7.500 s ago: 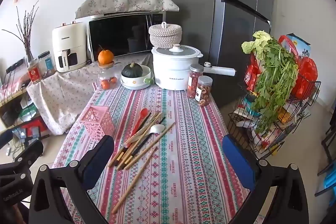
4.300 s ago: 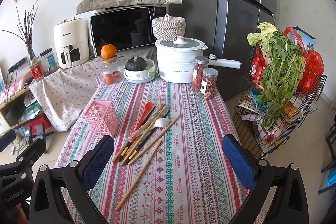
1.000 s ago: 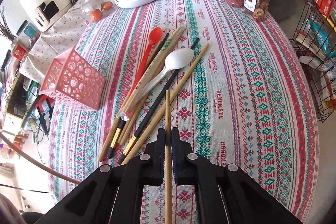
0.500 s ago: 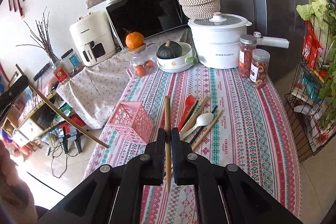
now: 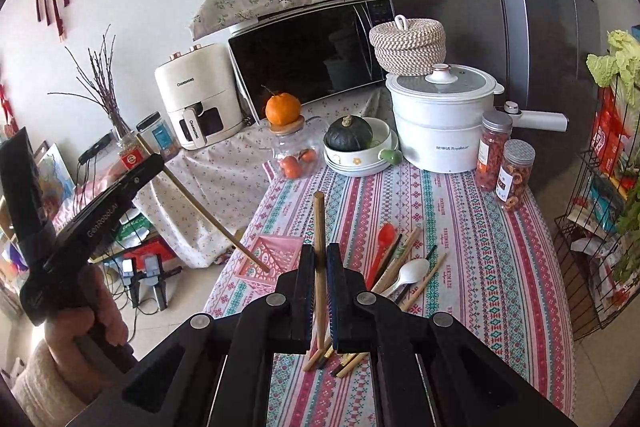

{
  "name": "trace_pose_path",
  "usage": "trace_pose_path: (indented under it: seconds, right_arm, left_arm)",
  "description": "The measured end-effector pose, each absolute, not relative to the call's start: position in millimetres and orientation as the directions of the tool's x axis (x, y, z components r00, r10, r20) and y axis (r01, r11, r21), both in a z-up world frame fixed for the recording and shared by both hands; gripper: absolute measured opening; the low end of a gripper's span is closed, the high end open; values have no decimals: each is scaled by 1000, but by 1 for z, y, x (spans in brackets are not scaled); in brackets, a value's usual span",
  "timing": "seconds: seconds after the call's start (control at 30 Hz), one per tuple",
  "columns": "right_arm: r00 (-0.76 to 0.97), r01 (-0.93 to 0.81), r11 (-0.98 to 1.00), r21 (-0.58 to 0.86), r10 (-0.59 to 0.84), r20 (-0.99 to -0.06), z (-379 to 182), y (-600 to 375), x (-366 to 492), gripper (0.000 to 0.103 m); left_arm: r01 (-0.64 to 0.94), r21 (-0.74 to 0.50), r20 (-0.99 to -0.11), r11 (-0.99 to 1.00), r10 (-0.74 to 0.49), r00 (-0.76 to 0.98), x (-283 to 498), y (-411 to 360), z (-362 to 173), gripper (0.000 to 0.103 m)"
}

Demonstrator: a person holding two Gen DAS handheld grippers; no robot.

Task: Organize utensils
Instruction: 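Lift both chopsticks upright and drop them into the pink basket, opening both grippers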

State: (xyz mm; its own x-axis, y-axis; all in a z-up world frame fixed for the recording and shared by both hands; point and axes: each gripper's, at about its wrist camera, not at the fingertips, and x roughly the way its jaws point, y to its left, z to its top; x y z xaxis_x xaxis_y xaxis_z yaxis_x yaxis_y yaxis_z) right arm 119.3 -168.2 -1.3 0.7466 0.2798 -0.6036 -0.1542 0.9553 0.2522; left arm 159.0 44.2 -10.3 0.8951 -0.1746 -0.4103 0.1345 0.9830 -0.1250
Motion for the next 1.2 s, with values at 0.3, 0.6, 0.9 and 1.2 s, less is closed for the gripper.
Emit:
trace_pose_path:
  seconds: [0.3, 0.6, 0.9, 1.2]
  right_arm:
    - [742, -194, 946, 258, 314, -593, 9, -161, 120, 6]
    - [770, -206, 936, 285, 334, -543, 29, -147, 126, 6]
    - [805, -188, 937, 295, 319, -500, 46, -127, 159, 6]
    - [734, -170, 956, 237, 284, -617, -7, -96, 208, 6]
  left_arm:
    - [111, -180, -536, 977, -192, 822, 199, 47, -43, 6]
    - [95, -190, -564, 977, -188, 804, 187, 56, -32, 55]
    - [58, -82, -647, 995, -97, 756, 159, 80, -46, 83]
    - [58, -51, -702, 997, -77, 708, 154, 95, -63, 84]
